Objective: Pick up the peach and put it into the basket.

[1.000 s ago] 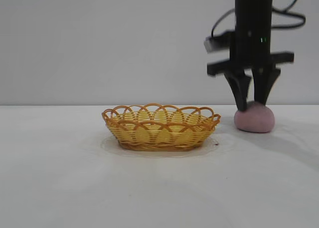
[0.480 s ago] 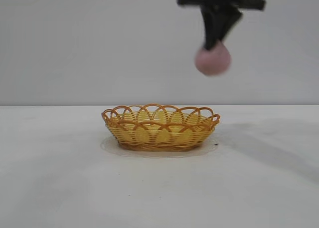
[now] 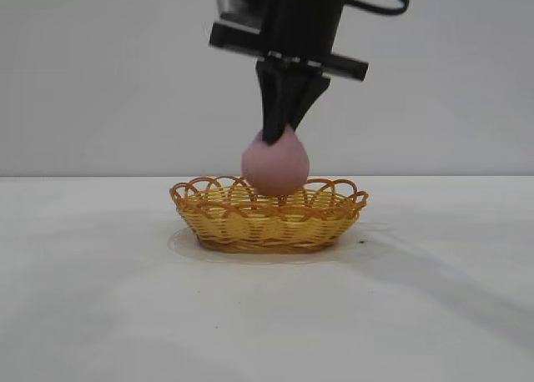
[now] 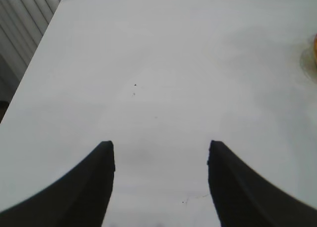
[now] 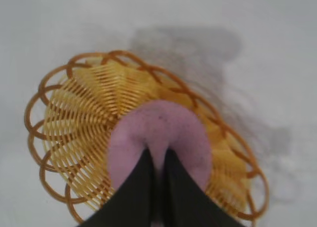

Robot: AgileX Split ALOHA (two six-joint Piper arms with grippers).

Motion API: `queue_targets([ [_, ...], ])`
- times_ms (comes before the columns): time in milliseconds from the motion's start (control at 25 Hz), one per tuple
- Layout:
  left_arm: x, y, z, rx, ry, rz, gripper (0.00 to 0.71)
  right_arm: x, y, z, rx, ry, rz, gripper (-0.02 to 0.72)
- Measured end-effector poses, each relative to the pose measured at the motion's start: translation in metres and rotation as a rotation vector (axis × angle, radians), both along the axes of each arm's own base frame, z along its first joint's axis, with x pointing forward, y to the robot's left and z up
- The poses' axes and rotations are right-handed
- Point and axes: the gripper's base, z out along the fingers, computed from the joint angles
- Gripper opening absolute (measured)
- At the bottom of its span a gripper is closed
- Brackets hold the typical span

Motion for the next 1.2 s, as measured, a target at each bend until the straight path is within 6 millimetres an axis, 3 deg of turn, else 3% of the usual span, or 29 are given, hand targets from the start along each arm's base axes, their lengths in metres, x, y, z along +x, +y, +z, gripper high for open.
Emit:
queue_targets([
  [80,0.000,0.000,0.000,0.000,0.000,0.000,0.405,-0.001,0.000,-0.001,-0.003,0.011,0.001,0.058],
  [200,0.000,0.000,0.000,0.000,0.000,0.000,0.405,-0.002,-0.001,-0.001,-0.008,0.021,0.001,0.274],
  [360,0.000,0.000,0.000,0.001,0.000,-0.001,0.405,-0.005,-0.002,0.007,-0.011,0.035,0.006,0.482],
  [400,0.000,0.000,0.000,0.001,0.000,-0.001,0.405,-0.006,-0.003,0.013,-0.005,0.028,0.008,0.508],
  [520,0.000,0.000,0.000,0.001,0.000,-0.001,0.405,-0.011,-0.007,0.039,0.016,-0.013,0.002,0.498],
  [560,0.000,0.000,0.000,0.001,0.000,-0.001,0.405,-0.010,-0.011,0.047,0.021,-0.031,-0.015,0.539],
  [600,0.000,0.000,0.000,0.001,0.000,-0.001,0.405,-0.008,-0.018,0.056,0.024,-0.052,-0.032,0.524],
  [720,0.000,0.000,0.000,0.001,0.000,-0.001,0.405,0.009,-0.053,0.068,-0.006,-0.081,-0.119,0.524],
  [1000,0.000,0.000,0.000,0.001,0.000,-0.001,0.405,0.057,-0.164,0.057,-0.060,-0.055,-0.400,0.524],
  [1200,0.000,0.000,0.000,0.001,0.000,-0.001,0.405,0.067,-0.195,0.044,-0.072,-0.025,-0.475,0.524],
])
